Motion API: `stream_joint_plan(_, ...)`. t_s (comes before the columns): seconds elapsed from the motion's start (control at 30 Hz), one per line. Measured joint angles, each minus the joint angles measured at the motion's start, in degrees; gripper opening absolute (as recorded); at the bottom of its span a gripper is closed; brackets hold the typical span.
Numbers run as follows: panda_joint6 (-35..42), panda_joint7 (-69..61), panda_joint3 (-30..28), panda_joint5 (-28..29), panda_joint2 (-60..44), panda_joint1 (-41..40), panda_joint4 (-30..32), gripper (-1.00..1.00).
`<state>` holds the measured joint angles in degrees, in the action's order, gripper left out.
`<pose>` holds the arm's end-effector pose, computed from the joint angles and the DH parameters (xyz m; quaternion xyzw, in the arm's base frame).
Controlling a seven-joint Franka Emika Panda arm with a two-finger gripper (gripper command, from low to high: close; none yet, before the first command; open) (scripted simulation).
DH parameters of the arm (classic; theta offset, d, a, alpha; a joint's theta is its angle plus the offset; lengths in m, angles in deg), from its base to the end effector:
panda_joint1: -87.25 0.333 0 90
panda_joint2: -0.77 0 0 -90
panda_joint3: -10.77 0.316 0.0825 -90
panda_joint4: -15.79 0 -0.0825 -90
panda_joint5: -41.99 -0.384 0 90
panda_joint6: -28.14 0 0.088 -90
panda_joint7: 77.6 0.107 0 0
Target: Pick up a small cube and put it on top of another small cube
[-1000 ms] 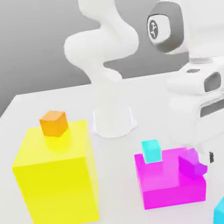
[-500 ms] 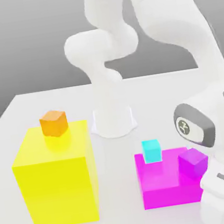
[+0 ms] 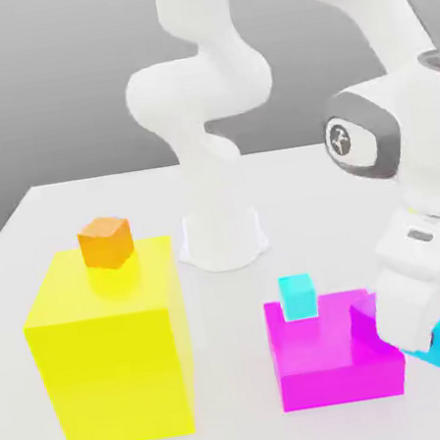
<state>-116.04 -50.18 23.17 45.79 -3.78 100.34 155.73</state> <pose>0.4372 0.2099 0.2702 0.9999 0.0098 0.0034 0.0104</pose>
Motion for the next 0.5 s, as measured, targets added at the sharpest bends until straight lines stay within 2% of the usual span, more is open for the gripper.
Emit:
stream_joint_plan(0.23, 4.68, -9.88, -0.75, -6.63, 14.28, 1.51, 9.21, -1.0)
stream_joint_plan(0.37, -2.62, -9.8, -0.65, -5.72, 9.44, 1.43, 11.73, -1.0)
stream_joint_plan(0.4, -4.66, -9.4, -0.72, -5.14, 7.78, 1.39, 12.13, 1.0)
stream_joint_plan(0.5, -4.66, -9.4, -0.72, -5.14, 7.78, 1.39, 12.13, 1.0)
